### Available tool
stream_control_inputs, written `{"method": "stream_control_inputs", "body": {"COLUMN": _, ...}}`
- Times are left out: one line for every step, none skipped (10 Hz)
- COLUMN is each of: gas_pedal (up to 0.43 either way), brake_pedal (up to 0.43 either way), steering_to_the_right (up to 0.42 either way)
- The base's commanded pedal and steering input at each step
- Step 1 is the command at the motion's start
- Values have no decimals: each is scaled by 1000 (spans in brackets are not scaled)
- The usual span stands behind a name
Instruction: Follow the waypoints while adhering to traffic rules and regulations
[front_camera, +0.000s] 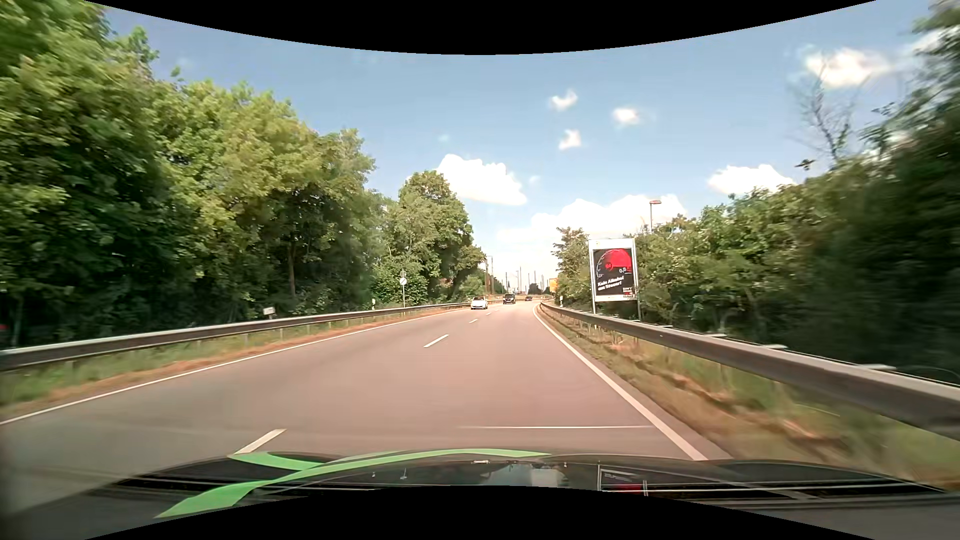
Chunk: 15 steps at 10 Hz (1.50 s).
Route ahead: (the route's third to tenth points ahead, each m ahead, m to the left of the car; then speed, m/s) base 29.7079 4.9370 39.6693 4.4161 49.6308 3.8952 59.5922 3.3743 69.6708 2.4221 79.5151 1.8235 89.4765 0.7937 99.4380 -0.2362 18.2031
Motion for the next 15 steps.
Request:
{"method": "stream_control_inputs", "body": {"gas_pedal": 280, "brake_pedal": 0, "steering_to_the_right": 4}}
{"method": "stream_control_inputs", "body": {"gas_pedal": 280, "brake_pedal": 0, "steering_to_the_right": 4}}
{"method": "stream_control_inputs", "body": {"gas_pedal": 287, "brake_pedal": 0, "steering_to_the_right": 4}}
{"method": "stream_control_inputs", "body": {"gas_pedal": 287, "brake_pedal": 0, "steering_to_the_right": 4}}
{"method": "stream_control_inputs", "body": {"gas_pedal": 268, "brake_pedal": 0, "steering_to_the_right": 4}}
{"method": "stream_control_inputs", "body": {"gas_pedal": 268, "brake_pedal": 0, "steering_to_the_right": 4}}
{"method": "stream_control_inputs", "body": {"gas_pedal": 268, "brake_pedal": 0, "steering_to_the_right": 4}}
{"method": "stream_control_inputs", "body": {"gas_pedal": 280, "brake_pedal": 0, "steering_to_the_right": 4}}
{"method": "stream_control_inputs", "body": {"gas_pedal": 299, "brake_pedal": 0, "steering_to_the_right": 4}}
{"method": "stream_control_inputs", "body": {"gas_pedal": 311, "brake_pedal": 0, "steering_to_the_right": 4}}
{"method": "stream_control_inputs", "body": {"gas_pedal": 319, "brake_pedal": 0, "steering_to_the_right": 4}}
{"method": "stream_control_inputs", "body": {"gas_pedal": 319, "brake_pedal": 0, "steering_to_the_right": 4}}
{"method": "stream_control_inputs", "body": {"gas_pedal": 319, "brake_pedal": 0, "steering_to_the_right": 3}}
{"method": "stream_control_inputs", "body": {"gas_pedal": 311, "brake_pedal": 0, "steering_to_the_right": 3}}
{"method": "stream_control_inputs", "body": {"gas_pedal": 268, "brake_pedal": 0, "steering_to_the_right": 2}}
